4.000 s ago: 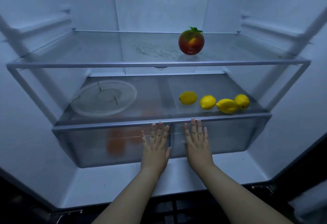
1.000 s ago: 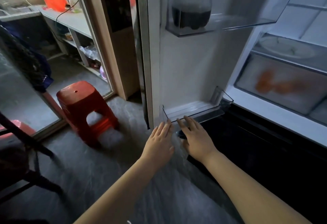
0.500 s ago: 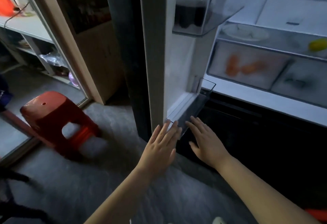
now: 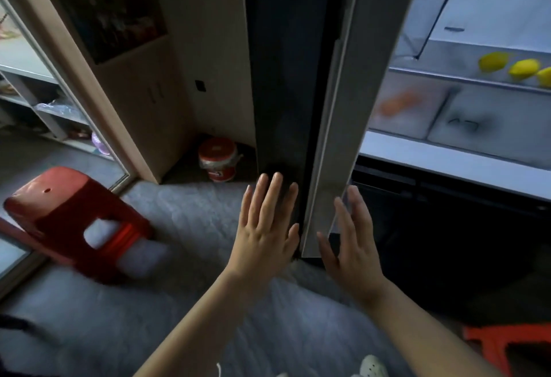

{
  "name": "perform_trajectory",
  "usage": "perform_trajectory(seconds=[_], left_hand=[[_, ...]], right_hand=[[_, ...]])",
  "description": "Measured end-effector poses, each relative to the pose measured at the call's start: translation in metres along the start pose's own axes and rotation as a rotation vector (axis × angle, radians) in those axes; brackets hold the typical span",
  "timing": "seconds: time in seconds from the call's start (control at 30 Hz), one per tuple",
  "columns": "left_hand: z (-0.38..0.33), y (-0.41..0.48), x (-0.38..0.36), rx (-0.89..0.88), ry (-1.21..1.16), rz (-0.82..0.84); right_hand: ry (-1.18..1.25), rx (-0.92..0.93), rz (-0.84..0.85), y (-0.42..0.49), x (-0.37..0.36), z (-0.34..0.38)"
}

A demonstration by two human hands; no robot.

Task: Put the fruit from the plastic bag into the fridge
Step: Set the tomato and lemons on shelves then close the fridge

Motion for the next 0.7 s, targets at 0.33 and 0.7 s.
perform_trajectory(seconds=[0.33,0.7], left_hand=[[-0.072,0.033,-0.036,-0.147,-0.069,0.075],[-0.128,0.108,-0.072,-0.08,-0.202,0.142]], right_hand=[[-0.154,-0.065,0.116,-0.006,0.034,-0.068],[-0.06,-0.184,0.149,0.007,0.08,-0.168]])
Point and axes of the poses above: each hand's wrist, its own y-axis towards the middle knuckle, its own x-axis out of the back of the hand, z = x × y, the point moved 4 cm from there along y, towards the middle knuckle, and after that the axes turned 4 degrees about -y, right-handed, at the moved point
